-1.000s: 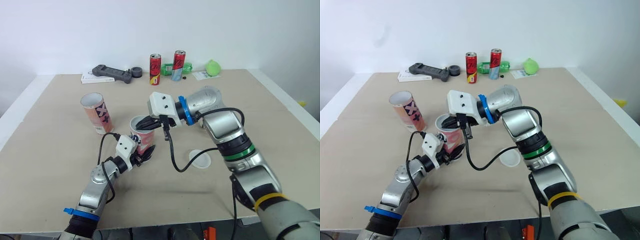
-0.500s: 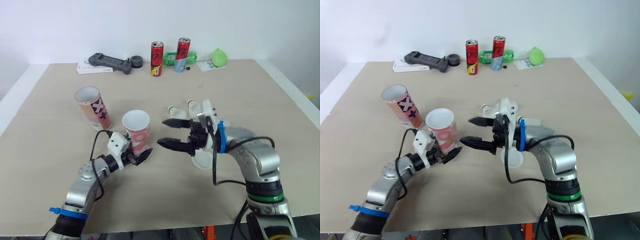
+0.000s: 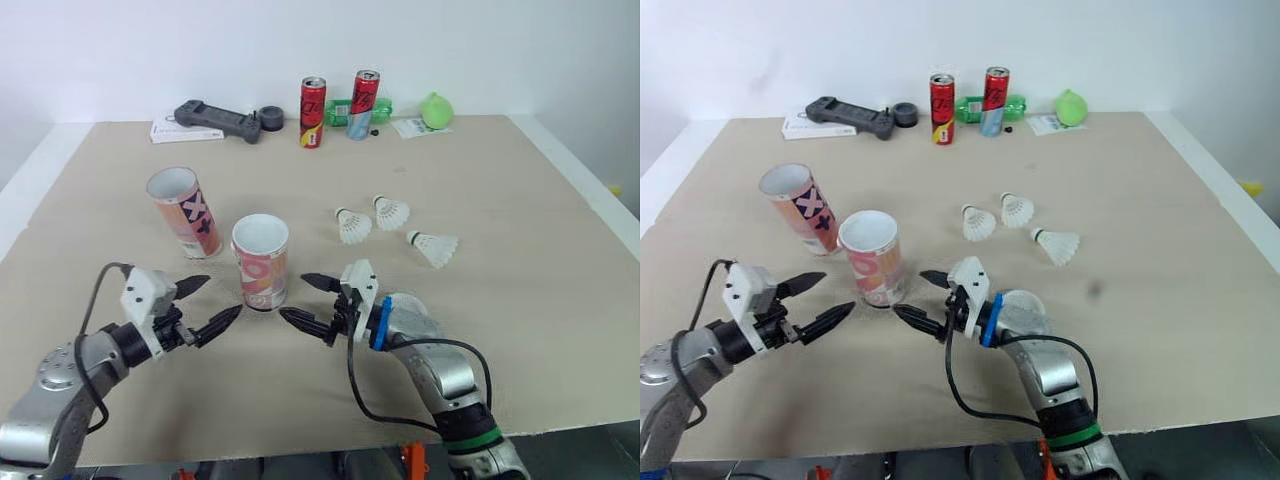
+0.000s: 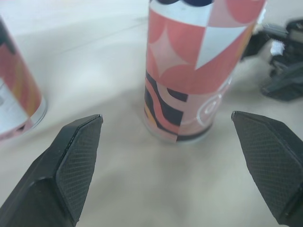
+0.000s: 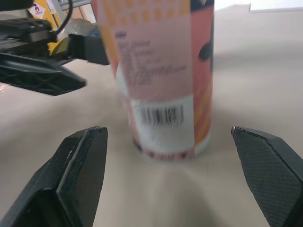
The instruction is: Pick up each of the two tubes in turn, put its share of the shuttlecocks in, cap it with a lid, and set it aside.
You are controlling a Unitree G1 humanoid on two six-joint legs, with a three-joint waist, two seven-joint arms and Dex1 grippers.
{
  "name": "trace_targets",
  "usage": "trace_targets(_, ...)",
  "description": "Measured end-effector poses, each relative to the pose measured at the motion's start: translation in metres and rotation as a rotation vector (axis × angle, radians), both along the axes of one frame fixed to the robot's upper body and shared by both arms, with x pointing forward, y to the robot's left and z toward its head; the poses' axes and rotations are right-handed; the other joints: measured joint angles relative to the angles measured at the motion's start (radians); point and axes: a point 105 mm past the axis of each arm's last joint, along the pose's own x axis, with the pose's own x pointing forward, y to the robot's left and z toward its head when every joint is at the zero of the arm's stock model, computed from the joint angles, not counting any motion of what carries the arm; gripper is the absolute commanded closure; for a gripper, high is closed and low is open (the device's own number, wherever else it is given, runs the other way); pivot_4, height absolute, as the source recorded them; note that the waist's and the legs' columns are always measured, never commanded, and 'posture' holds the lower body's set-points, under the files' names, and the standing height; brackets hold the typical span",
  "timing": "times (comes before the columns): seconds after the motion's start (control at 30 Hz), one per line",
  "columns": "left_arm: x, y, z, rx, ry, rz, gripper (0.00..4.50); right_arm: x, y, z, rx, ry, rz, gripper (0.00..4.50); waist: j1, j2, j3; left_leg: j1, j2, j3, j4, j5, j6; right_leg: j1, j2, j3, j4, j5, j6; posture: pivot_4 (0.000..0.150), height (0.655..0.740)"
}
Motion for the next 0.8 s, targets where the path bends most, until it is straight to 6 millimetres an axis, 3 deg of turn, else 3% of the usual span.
trace_targets(0.2, -0.014, -0.002, 0.012, 0.009, -0.037, -0.025, 0.00, 0.012, 0.022, 0.001, 0.004, -0.017, 0.062, 0.02, 0.000, -0.001, 0.001, 0.000, 0.001, 0.000, -0.001, 0.000, 0.000, -0.001, 0.002, 0.001, 0.000, 0.004, -0.005, 0.150, 0.7400)
trace_targets(0.77, -0.016, 0.000, 0.012, -0.012, -0.058, 0.034, 0.00, 0.027, 0.072, 0.004, -0.035, -0.042, 0.286, 0.02, -0.003, -0.001, 0.001, 0.000, 0.005, 0.002, -0.001, 0.000, 0.000, -0.004, 0.006, 0.003, 0.003, 0.006, -0.008, 0.150, 0.7400)
trace_targets(0.8, -0.016, 0.000, 0.012, -0.013, -0.061, 0.041, 0.00, 0.027, 0.076, 0.003, -0.037, -0.039, 0.296, 0.26, -0.003, -0.001, 0.001, 0.000, 0.005, 0.002, -0.001, 0.000, 0.000, -0.004, 0.006, 0.003, 0.003, 0.006, -0.008, 0.150, 0.7400)
